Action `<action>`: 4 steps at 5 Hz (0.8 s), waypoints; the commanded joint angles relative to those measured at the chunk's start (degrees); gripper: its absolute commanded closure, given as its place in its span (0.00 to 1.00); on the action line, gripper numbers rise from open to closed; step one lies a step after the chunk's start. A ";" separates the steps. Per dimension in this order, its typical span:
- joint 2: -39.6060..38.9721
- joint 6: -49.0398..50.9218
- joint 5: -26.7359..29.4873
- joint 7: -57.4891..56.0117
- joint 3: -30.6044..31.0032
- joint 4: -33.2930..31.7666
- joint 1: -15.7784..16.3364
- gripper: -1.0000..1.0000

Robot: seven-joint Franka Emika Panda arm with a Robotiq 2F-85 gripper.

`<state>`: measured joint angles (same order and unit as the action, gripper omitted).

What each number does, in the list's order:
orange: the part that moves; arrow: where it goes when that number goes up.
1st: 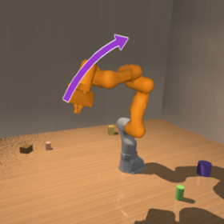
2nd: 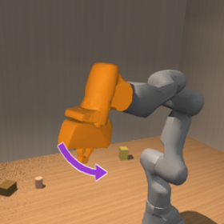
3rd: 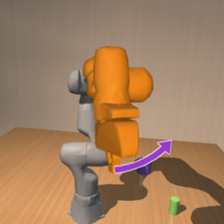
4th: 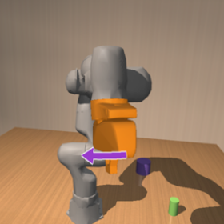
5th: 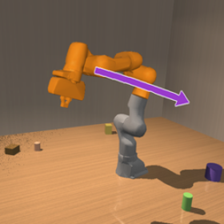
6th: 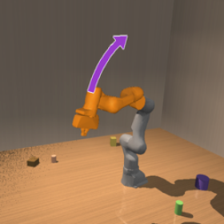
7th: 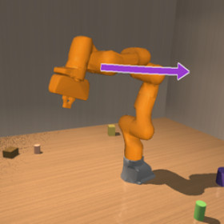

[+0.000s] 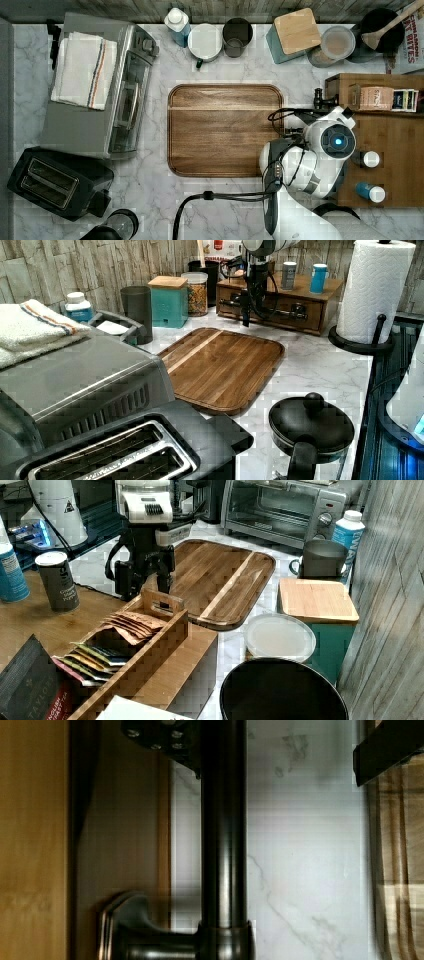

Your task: Open the drawer.

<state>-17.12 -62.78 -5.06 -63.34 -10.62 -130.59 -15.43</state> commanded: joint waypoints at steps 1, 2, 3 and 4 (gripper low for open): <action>4.35 3.98 1.68 -1.17 0.98 0.98 -0.18 0.00; 5.04 3.61 3.97 -3.62 3.67 -0.46 0.45 0.00; 3.00 14.50 8.28 -6.95 7.65 4.41 -0.40 0.00; 4.37 14.44 13.57 -11.84 10.81 1.86 -0.33 0.00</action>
<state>-15.74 -51.95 6.61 -71.90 -6.00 -127.68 -19.05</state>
